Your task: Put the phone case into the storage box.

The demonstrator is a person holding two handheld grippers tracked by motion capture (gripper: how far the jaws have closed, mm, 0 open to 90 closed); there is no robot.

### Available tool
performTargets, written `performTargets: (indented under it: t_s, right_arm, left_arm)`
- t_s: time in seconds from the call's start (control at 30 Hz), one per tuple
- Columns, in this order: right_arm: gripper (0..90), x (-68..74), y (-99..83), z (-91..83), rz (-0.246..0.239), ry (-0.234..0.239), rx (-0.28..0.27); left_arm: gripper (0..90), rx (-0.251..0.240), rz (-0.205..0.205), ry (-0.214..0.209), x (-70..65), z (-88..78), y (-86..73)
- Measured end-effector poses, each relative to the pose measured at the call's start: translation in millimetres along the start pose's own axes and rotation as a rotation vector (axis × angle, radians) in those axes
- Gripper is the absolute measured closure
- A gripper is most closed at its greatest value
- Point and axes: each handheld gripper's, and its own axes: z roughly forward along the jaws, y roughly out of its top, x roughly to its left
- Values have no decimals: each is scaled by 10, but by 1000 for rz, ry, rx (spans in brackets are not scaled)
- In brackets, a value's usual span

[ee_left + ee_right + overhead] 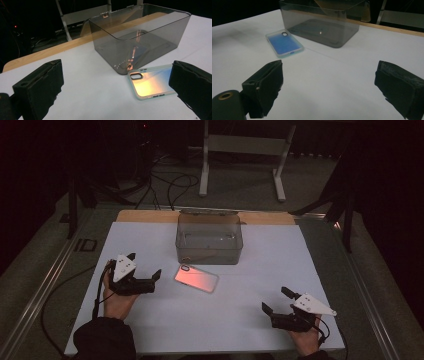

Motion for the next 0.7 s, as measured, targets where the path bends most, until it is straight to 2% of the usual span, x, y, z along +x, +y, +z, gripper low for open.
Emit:
performTargets:
  t_s: [0.7]
  right_arm:
    - [81,4,0,2,-3,5,4]
  left_arm:
    - [9,57,-1,-2,30,232,-7]
